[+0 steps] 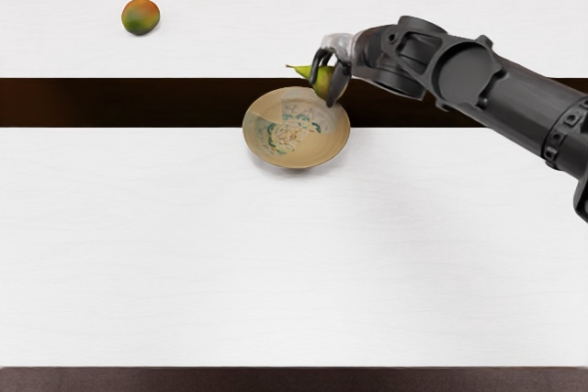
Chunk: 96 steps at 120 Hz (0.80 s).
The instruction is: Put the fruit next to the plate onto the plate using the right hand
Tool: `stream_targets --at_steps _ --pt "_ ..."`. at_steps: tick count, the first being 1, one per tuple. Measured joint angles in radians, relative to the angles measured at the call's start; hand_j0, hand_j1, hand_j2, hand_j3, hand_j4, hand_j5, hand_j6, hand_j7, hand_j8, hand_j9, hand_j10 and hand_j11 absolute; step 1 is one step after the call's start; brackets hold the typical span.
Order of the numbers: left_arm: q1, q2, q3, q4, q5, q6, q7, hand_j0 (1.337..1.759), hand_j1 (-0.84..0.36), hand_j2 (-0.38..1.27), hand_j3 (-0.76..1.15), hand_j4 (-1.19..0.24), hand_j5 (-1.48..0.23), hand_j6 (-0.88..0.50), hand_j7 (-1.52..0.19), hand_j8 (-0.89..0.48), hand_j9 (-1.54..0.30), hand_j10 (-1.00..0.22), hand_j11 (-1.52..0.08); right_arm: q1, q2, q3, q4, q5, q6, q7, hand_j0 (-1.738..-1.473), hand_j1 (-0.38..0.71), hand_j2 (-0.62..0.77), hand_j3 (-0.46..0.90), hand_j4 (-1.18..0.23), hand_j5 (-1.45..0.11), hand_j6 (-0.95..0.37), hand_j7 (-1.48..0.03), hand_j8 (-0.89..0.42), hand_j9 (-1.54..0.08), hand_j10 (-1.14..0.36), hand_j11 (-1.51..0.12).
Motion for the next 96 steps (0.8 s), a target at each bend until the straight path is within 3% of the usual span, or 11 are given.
stream_targets --at_steps 43,55,66,84,96 --pt "0.0 0.0 0.0 0.0 0.0 0.0 0.0 1.658 0.35 0.0 0.0 0.0 0.0 0.0 0.0 0.0 0.0 0.0 0.0 -0.013 0.0 0.019 0.097 0.0 -0.002 0.0 -1.651 0.35 0.19 0.0 -0.82 -1.08 -0.1 -1.0 -0.24 -1.07 -0.53 -1.02" --pt "0.0 0.0 0.0 0.0 0.0 0.0 0.0 1.658 0.35 0.0 0.0 0.0 0.0 0.0 0.0 0.0 0.0 0.0 0.0 -0.05 0.0 0.079 0.101 0.006 -0.016 0.001 -1.654 0.1 0.11 0.0 -0.64 -0.69 -0.05 -0.64 -0.15 -0.68 -0.35 -0.65" --pt "0.0 0.0 0.0 0.0 0.0 0.0 0.0 1.658 0.35 0.0 0.0 0.0 0.0 0.0 0.0 0.0 0.0 0.0 0.0 -0.074 0.0 0.13 0.11 0.011 0.011 0.001 -1.655 -0.06 0.07 0.0 -0.45 -0.44 0.02 -0.41 -0.06 -0.43 -0.22 -0.41" --pt "0.0 0.0 0.0 0.0 0.0 0.0 0.0 1.658 0.35 0.0 0.0 0.0 0.0 0.0 0.0 0.0 0.0 0.0 0.0 -0.095 0.0 0.233 0.123 0.015 0.132 0.016 -1.657 -0.21 0.03 0.0 -0.22 -0.21 0.01 -0.2 -0.02 -0.21 -0.11 -0.2" --pt "0.0 0.0 0.0 0.0 0.0 0.0 0.0 1.658 0.35 0.0 0.0 0.0 0.0 0.0 0.0 0.0 0.0 0.0 0.0 -0.114 0.0 0.327 0.127 0.029 0.257 0.054 -1.657 -0.26 0.02 0.0 -0.13 -0.13 0.0 -0.12 -0.02 -0.13 -0.07 -0.12"
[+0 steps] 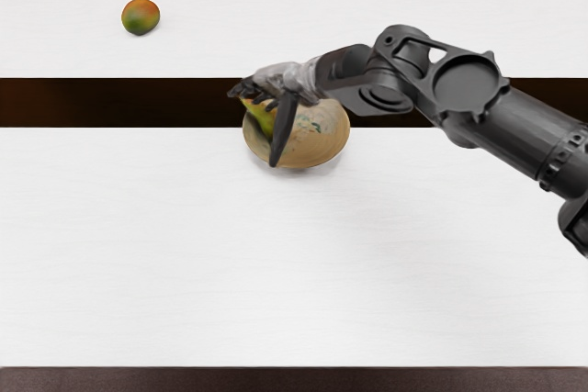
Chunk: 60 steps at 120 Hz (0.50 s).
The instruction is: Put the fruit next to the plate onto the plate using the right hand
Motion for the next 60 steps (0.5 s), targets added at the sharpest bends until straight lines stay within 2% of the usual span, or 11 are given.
stream_targets --at_steps 19,29,34,41,49,60 --pt "0.0 0.0 0.0 0.0 0.0 0.0 0.0 1.658 0.35 0.0 0.0 0.0 0.0 0.0 0.0 0.0 0.0 0.0 0.0 -0.034 0.0 0.118 0.004 0.024 0.135 0.052 -1.658 -0.31 0.01 0.0 -0.06 -0.06 0.0 -0.06 -0.01 -0.06 -0.03 -0.06" --pt "0.0 0.0 0.0 0.0 0.0 0.0 0.0 1.658 0.35 0.0 0.0 0.0 0.0 0.0 0.0 0.0 0.0 0.0 0.0 -0.044 0.0 0.137 0.004 0.093 0.156 0.106 -1.658 -0.32 0.01 0.0 -0.04 -0.04 0.0 -0.04 -0.01 -0.04 -0.02 -0.04" --pt "0.0 0.0 0.0 0.0 0.0 0.0 0.0 1.658 0.35 0.0 0.0 0.0 0.0 0.0 0.0 0.0 0.0 0.0 0.0 -0.06 -0.005 0.142 0.004 0.126 0.162 0.147 -1.658 -0.33 0.01 0.0 -0.03 -0.03 0.0 -0.03 0.0 -0.03 -0.02 -0.03" --pt "0.0 0.0 0.0 0.0 0.0 0.0 0.0 1.658 0.35 0.0 0.0 0.0 0.0 0.0 0.0 0.0 0.0 0.0 0.0 -0.09 -0.014 0.146 0.004 0.154 0.167 0.229 -1.658 -0.33 0.0 0.0 -0.03 -0.02 0.0 -0.02 0.0 -0.02 -0.01 -0.02" --pt "0.0 0.0 0.0 0.0 0.0 0.0 0.0 1.658 0.35 0.0 0.0 0.0 0.0 0.0 0.0 0.0 0.0 0.0 0.0 -0.122 -0.024 0.149 0.007 0.172 0.17 0.304 -1.658 -0.34 0.0 0.0 -0.02 -0.02 0.0 -0.02 0.0 -0.02 -0.01 -0.02" --pt "0.0 0.0 0.0 0.0 0.0 0.0 0.0 1.658 0.35 0.0 0.0 0.0 0.0 0.0 0.0 0.0 0.0 0.0 0.0 -0.172 -0.036 0.151 0.029 0.183 0.172 0.367 -1.658 -0.34 0.0 0.0 -0.01 -0.01 0.0 -0.01 0.0 -0.01 -0.01 -0.01"
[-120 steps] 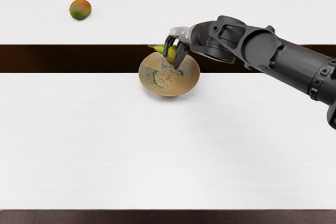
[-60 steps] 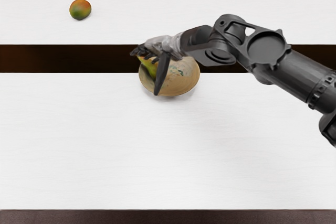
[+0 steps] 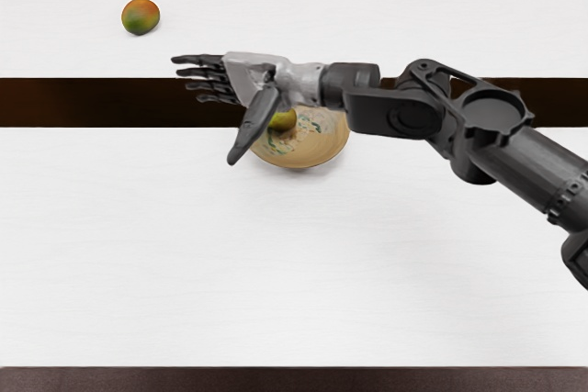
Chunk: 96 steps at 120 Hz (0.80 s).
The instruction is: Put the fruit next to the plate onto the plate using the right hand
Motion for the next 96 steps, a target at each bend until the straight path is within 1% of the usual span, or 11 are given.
stream_targets --at_steps 11,24,51,61,79,89,96 --pt "0.0 0.0 0.0 0.0 0.0 0.0 0.0 1.658 0.35 0.0 0.0 0.0 0.0 0.0 0.0 0.0 0.0 0.0 0.0 -0.052 -0.015 0.001 0.014 0.005 0.001 0.026 -1.658 -0.34 0.0 0.0 -0.01 -0.01 0.0 -0.01 0.0 -0.01 0.0 -0.01" --pt "0.0 0.0 0.0 0.0 0.0 0.0 0.0 1.658 0.35 0.0 0.0 0.0 0.0 0.0 0.0 0.0 0.0 0.0 0.0 -0.162 -0.092 0.071 0.029 0.007 0.001 0.043 -1.658 -0.35 0.0 0.0 0.0 0.0 0.0 0.0 0.0 0.0 0.0 0.0" --pt "0.006 0.0 0.0 0.0 0.0 0.0 0.0 1.658 0.35 0.0 0.0 0.0 0.0 0.0 0.0 0.0 0.0 0.0 0.0 -0.365 -0.315 0.252 0.188 0.008 0.001 0.051 -1.658 -0.35 0.0 0.0 0.0 0.0 0.0 0.0 0.0 0.0 0.0 0.0" --pt "0.019 0.0 0.0 0.0 0.0 0.0 0.0 1.658 0.35 0.0 0.0 0.0 0.0 0.0 0.0 0.0 0.0 0.0 0.0 -0.44 -0.387 0.337 0.228 0.008 0.001 0.052 -1.658 -0.35 0.0 0.0 0.0 0.0 0.0 0.0 0.0 0.0 0.0 0.0" --pt "0.028 0.0 0.0 0.0 0.0 0.0 0.0 1.658 0.35 0.0 0.0 0.0 0.0 0.0 0.0 0.0 0.0 0.0 0.0 -0.563 -0.495 0.47 0.253 0.008 0.001 0.052 -1.658 -0.35 0.0 0.0 0.0 0.0 0.0 0.0 0.0 0.0 0.0 0.0" --pt "0.028 0.0 0.0 0.0 0.0 0.0 0.0 1.658 0.35 0.0 0.0 0.0 0.0 0.0 0.0 0.0 0.0 0.0 0.0 -0.642 -0.541 0.547 0.257 0.008 0.001 0.052 -1.658 -0.35 0.0 0.0 0.0 0.0 0.0 0.0 0.0 0.0 0.0 0.0" --pt "0.037 0.0 0.0 0.0 0.0 0.0 0.0 1.658 0.35 0.0 0.0 0.0 0.0 0.0 0.0 0.0 0.0 0.0 0.0 -0.682 -0.565 0.585 0.259 0.008 0.001 0.052 -1.658 -0.35 0.0 0.0 0.0 0.0 0.0 0.0 0.0 0.0 0.0 0.0"
